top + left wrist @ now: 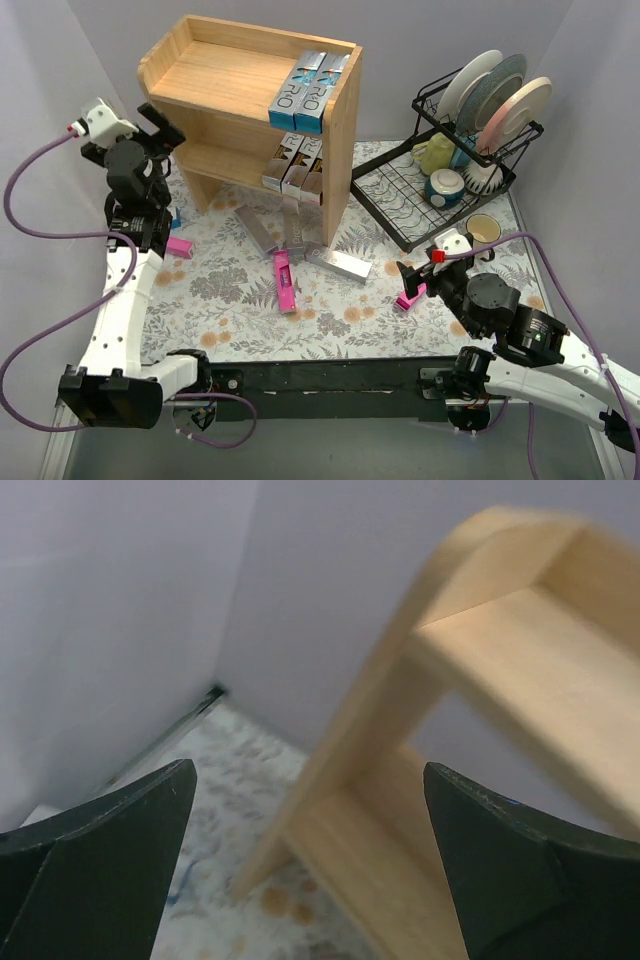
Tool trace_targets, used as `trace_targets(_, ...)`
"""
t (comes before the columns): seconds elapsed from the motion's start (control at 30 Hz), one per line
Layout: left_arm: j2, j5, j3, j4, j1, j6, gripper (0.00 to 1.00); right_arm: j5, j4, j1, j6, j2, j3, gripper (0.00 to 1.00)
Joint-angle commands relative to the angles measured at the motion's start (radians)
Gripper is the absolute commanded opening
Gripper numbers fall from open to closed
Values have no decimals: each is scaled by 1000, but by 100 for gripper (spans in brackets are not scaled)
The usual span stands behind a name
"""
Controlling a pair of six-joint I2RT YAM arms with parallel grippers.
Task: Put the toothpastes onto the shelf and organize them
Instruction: Adjust the toothpaste on the shelf, then adjust the toothpaste at the center of the board.
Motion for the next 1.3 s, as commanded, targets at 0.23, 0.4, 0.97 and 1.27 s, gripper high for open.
trace_targets(0.23, 220, -111, -255, -23, 295, -351, 98, 24, 34, -1, -26, -1, -39, 97)
trace_targets(0.4, 453, -115, -174, -83, 324, -427, 98, 28, 43, -1, -33, 14, -71, 97)
trace_targets(0.97, 968, -123, 179, -260, 324, -417, 98, 44, 106, -7, -71, 97, -145, 98)
trace_targets(1.27, 923, 24, 91, -333, 321, -478, 88, 38, 120, -15, -79, 112, -150, 98)
